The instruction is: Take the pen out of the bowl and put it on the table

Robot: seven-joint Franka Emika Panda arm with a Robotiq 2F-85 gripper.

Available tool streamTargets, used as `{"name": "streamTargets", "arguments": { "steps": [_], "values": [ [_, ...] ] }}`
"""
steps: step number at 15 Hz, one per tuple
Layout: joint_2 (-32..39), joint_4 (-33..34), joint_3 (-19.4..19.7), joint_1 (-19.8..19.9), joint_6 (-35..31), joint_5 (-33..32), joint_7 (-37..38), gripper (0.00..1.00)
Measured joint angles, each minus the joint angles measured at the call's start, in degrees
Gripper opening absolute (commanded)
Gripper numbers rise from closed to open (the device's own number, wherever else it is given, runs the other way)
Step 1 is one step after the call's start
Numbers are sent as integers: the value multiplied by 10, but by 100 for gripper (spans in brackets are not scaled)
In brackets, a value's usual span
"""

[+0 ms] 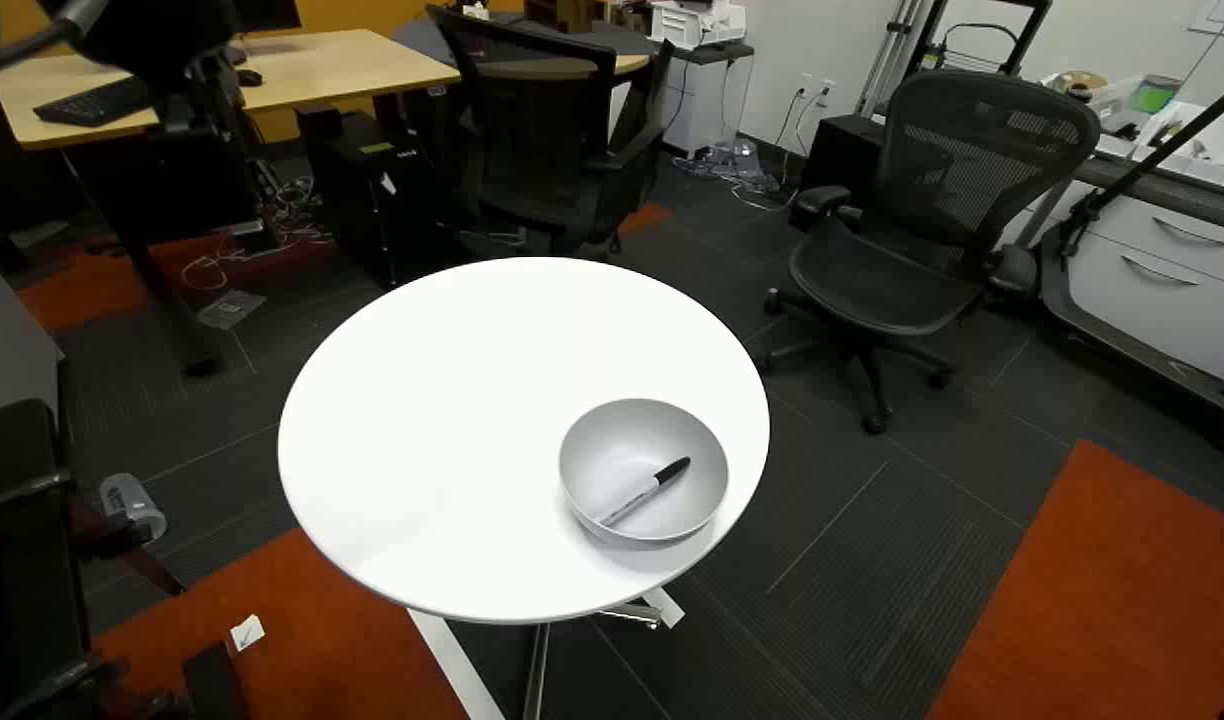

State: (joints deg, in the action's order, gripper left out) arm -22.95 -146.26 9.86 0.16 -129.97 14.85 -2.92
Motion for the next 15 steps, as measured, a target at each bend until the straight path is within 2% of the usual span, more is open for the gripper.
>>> {"name": "streamTargets", "arguments": {
  "steps": [9, 12, 15],
  "values": [
    [1, 0, -3, 3, 0, -3, 0, 100],
    [16, 8, -9, 7, -25, -50, -3, 100],
    [72, 34, -10, 16, -85, -103, -40, 100]
  ]
}}
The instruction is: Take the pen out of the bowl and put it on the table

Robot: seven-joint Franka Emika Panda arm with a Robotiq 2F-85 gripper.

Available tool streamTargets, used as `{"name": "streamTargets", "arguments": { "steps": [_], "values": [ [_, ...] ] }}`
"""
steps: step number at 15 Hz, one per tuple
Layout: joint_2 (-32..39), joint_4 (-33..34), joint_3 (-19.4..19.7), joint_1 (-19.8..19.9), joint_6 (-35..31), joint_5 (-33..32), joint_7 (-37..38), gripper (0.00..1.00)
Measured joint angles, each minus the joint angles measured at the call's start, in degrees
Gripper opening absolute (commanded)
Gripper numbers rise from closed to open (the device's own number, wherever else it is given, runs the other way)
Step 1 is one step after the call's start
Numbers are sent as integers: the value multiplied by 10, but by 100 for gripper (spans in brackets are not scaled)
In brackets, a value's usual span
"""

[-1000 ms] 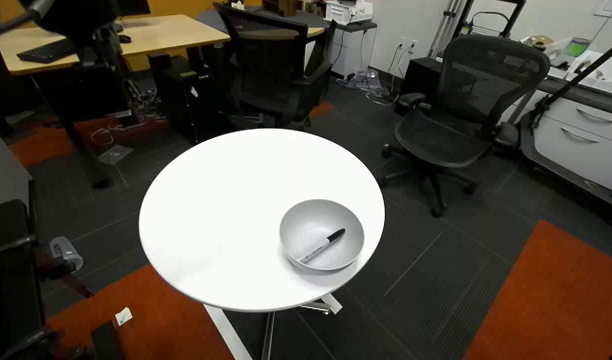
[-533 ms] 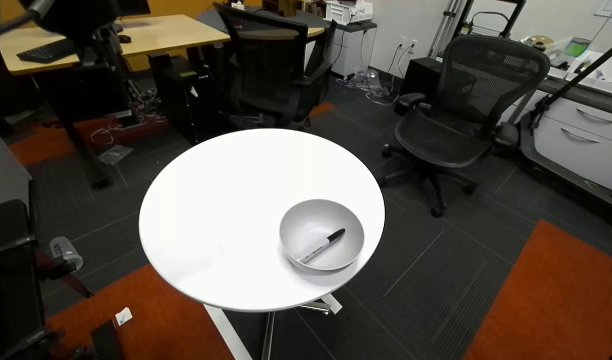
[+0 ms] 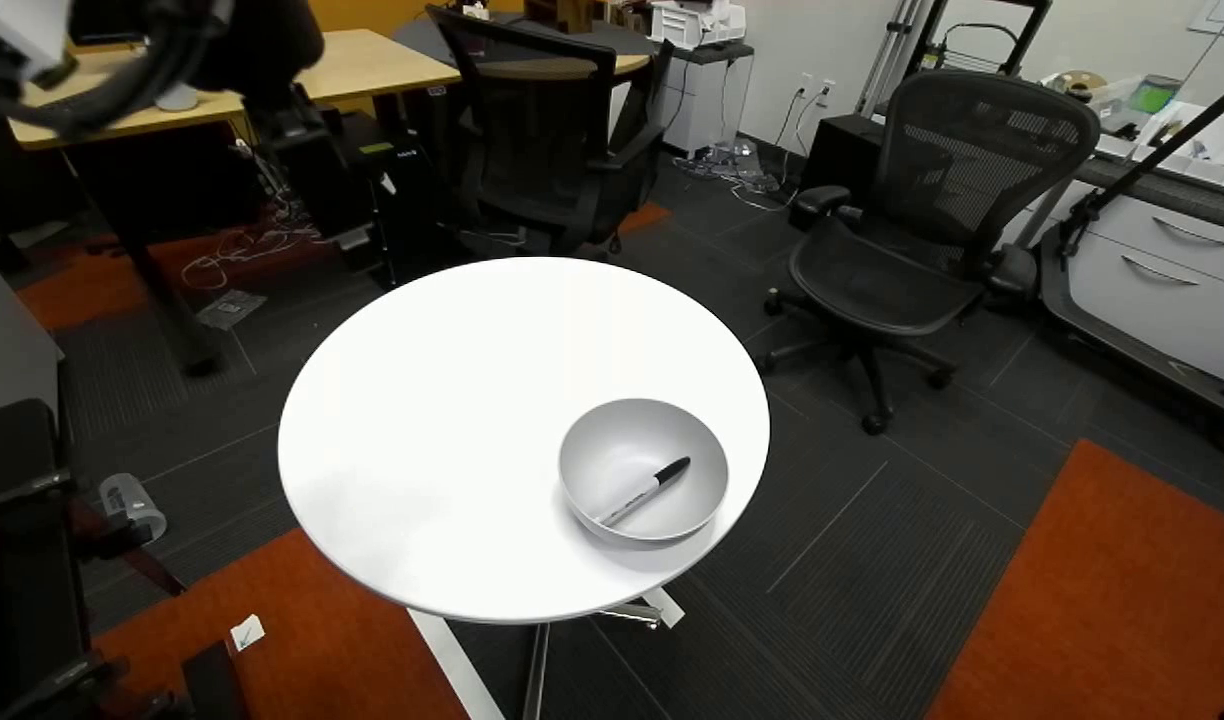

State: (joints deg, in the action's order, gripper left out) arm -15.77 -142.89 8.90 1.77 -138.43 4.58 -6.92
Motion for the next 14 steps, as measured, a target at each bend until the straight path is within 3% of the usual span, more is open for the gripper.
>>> {"name": "streamTargets", "arguments": {
  "steps": [6, 14],
  "values": [
    [162, 86, 5, 26, -98, -28, -85, 100],
    [318, 219, 4, 84, -102, -27, -121, 100]
  ]
}}
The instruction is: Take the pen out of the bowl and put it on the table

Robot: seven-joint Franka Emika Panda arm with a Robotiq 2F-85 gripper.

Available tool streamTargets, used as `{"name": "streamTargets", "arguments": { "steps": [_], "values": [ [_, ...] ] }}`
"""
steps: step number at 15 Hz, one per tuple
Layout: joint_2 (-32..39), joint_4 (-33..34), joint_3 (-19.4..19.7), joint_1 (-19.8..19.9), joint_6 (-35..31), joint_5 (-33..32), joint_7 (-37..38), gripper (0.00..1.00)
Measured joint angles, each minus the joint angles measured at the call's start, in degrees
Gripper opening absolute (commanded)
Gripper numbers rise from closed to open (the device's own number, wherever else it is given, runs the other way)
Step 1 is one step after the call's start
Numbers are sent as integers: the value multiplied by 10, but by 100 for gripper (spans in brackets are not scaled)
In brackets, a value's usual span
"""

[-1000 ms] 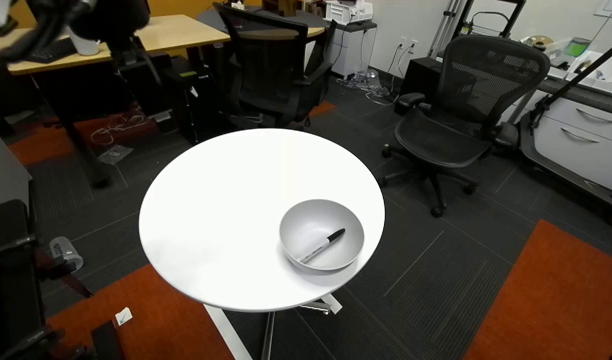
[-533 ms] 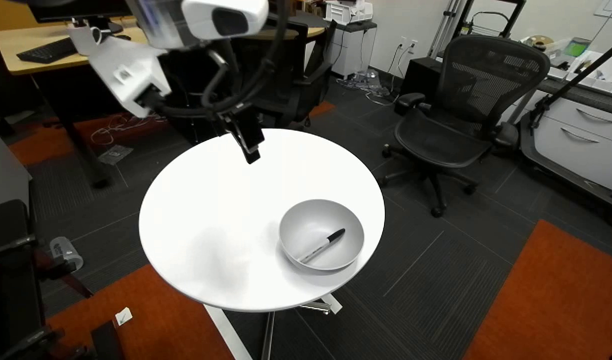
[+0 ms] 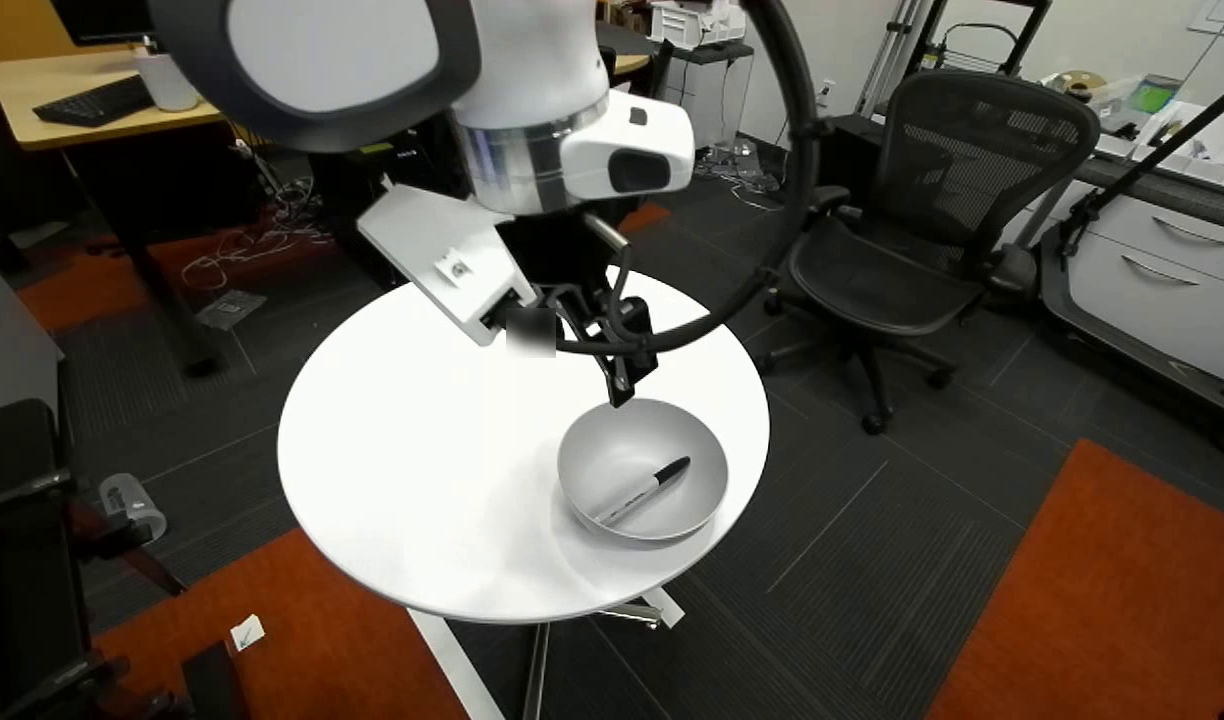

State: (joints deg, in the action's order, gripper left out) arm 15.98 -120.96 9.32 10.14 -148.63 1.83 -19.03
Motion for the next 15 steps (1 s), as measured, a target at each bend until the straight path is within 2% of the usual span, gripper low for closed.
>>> {"name": "streamTargets", "arguments": {
  "steps": [10, 15],
  "values": [
    [32, 23, -12, 15, 0, 0, 0, 100],
    [84, 32, -16, 14, -31, -30, 3, 100]
  ]
}}
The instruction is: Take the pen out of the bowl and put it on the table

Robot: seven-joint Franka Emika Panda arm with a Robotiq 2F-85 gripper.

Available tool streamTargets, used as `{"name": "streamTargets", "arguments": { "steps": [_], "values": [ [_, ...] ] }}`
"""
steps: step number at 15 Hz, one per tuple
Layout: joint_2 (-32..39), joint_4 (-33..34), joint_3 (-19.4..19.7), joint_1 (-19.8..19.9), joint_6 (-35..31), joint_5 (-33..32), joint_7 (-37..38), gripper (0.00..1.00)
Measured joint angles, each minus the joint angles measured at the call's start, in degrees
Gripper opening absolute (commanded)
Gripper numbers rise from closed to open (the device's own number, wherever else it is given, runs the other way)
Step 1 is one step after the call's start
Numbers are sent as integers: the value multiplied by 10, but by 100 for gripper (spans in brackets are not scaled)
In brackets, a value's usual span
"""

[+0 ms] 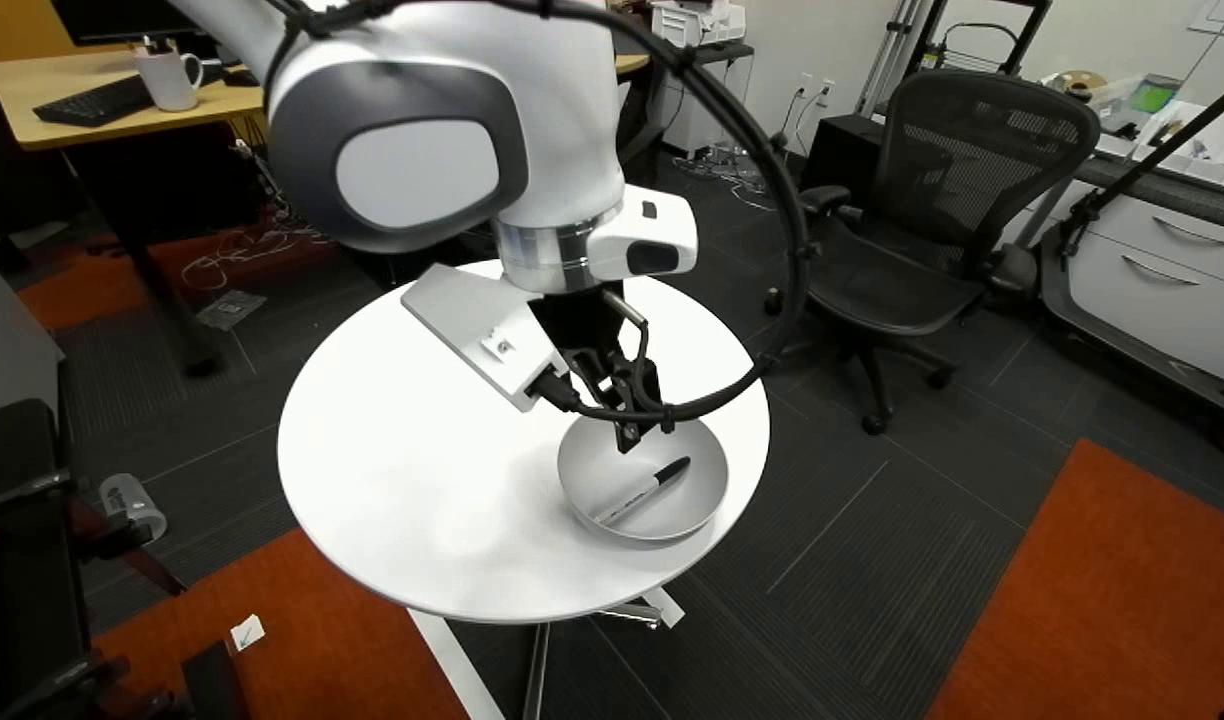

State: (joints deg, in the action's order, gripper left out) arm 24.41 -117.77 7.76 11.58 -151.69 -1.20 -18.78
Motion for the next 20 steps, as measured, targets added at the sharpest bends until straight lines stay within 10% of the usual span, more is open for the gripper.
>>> {"name": "streamTargets", "arguments": {
  "steps": [20],
  "values": [
    [173, 156, -18, 40, -35, -20, 1, 100]
  ]
}}
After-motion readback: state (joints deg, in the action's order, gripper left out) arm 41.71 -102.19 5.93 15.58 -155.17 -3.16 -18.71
